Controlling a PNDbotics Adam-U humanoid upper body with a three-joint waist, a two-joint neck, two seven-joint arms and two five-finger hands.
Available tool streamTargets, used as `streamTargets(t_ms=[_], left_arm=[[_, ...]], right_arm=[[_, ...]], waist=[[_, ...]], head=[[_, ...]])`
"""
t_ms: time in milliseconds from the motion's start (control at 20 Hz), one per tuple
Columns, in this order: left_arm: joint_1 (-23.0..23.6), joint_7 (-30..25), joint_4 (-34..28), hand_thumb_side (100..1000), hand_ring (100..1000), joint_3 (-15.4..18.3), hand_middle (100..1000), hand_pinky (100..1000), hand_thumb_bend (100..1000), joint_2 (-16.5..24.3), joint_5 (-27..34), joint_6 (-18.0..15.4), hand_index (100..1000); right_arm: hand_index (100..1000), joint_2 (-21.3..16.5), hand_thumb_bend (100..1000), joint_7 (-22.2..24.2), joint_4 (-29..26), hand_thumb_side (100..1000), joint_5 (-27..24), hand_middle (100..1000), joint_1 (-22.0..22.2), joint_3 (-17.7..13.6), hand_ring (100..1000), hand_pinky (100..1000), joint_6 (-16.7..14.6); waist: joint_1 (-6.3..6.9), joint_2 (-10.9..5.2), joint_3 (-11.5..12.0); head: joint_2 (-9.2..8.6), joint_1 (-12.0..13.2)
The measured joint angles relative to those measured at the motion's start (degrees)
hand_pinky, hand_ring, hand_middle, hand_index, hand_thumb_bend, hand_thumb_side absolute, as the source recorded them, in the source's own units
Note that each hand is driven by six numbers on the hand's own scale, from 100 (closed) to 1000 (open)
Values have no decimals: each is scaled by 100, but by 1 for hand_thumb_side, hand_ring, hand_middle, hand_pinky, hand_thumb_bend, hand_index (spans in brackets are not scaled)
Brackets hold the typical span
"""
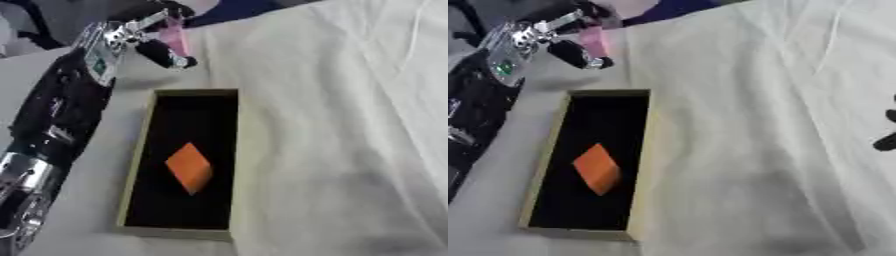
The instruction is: Pick up objects on the table and place them in the box.
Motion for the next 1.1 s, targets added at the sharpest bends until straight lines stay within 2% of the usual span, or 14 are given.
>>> streamTargets(t_ms=[450, 600, 650, 800, 1100], left_arm=[[-50, 589, 278, 240, 961, 199, 891, 848, 538, 185, -571, 239, 946], [-63, 740, 340, 180, 958, 234, 887, 845, 507, 252, -668, 344, 943], [-68, 768, 365, 136, 957, 242, 888, 844, 493, 278, -678, 371, 944], [-94, 779, 442, 100, 956, 273, 891, 843, 477, 349, -687, 416, 948], [-135, 667, 536, 100, 952, 316, 890, 836, 457, 434, -666, 459, 951]], right_arm=[[891, 0, 100, 36, 0, 661, 89, 564, -3, 35, 962, 898, 13], [892, 0, 100, 38, 0, 664, 118, 563, -8, 41, 963, 898, 15], [892, 0, 100, 38, 0, 665, 124, 563, -18, 51, 963, 898, 15], [892, 0, 100, 38, 0, 669, 174, 561, -30, 68, 963, 898, 15], [892, 0, 100, 38, 0, 673, 225, 559, -74, 104, 964, 898, 15]], waist=[[109, 82, -142], [139, 104, -193], [151, 115, -215], [188, 147, -276], [258, 201, -409]], head=[[-54, -9], [-55, 8], [-56, 17], [-59, 63], [-151, 150]])
